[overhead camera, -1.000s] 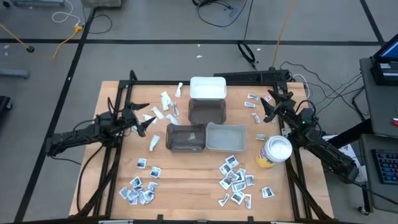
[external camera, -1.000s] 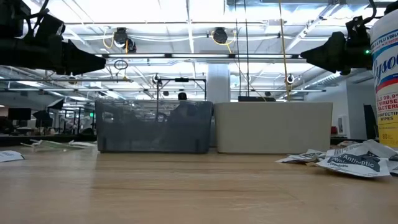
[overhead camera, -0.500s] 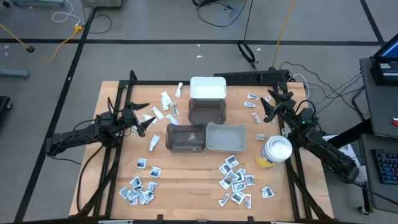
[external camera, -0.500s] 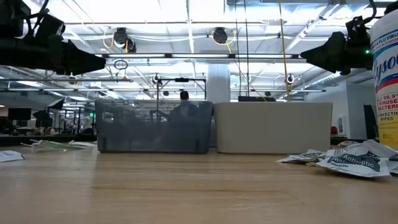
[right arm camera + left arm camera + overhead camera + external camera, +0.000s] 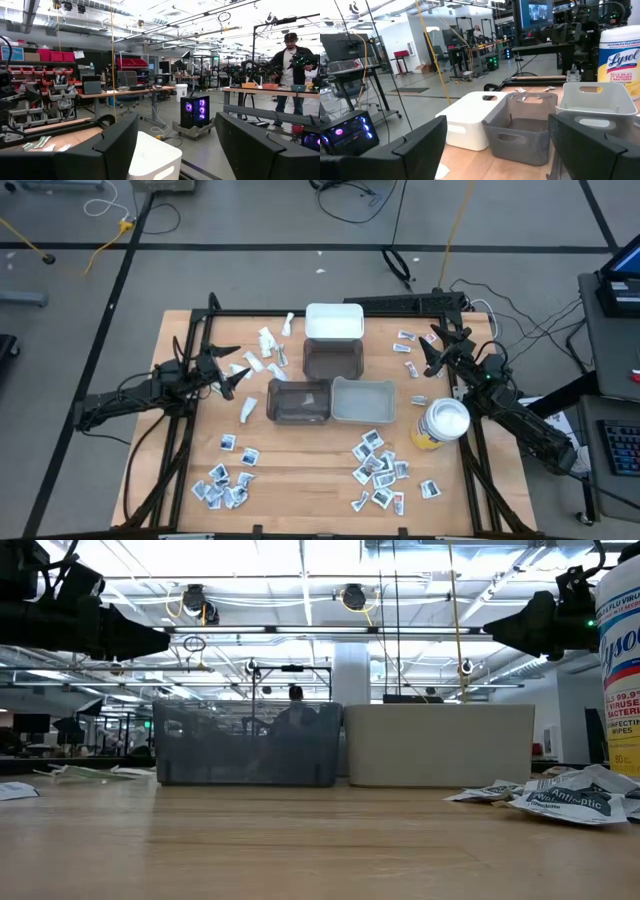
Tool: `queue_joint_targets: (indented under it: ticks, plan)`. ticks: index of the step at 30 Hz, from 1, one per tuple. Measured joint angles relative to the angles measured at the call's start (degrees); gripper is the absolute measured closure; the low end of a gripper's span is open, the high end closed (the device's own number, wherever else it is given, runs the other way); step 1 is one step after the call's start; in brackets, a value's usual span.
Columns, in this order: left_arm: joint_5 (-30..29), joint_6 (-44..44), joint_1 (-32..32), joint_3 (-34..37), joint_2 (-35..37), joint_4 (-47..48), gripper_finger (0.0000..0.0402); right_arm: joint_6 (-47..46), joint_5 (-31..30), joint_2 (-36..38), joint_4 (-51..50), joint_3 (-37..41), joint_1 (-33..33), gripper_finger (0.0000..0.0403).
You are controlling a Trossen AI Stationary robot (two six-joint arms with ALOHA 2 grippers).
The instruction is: Pick & Place First Aid Supplies
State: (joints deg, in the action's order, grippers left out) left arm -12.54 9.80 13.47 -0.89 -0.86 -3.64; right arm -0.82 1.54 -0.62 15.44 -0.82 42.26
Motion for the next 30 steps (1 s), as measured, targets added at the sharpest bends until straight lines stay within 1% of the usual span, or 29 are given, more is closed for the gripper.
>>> queue_joint_targets:
  ticks: [14,18,20,25,30]
  plan:
    - [0.4,-0.4,0.0,0.0,0.0,-1.1,0.005,0.0,0.0,0.0,0.0,0.0,0.0,0.014]
    - [0.5,-5.2,0.0,-0.1,0.0,-1.4,0.005,0.0,0.0,0.0,0.0,0.0,0.0,0.014]
    - [0.3,-5.7,0.0,-0.8,0.0,-1.4,0.005,0.0,0.0,0.0,0.0,0.0,0.0,0.014]
    - [-1.0,-7.1,0.0,-5.0,-0.4,1.3,0.005,0.0,0.0,0.0,0.0,0.0,0.0,0.014]
    - [-3.5,-7.3,0.0,-13.2,-3.1,10.2,0.005,0.0,0.0,0.0,0.0,0.0,0.0,0.014]
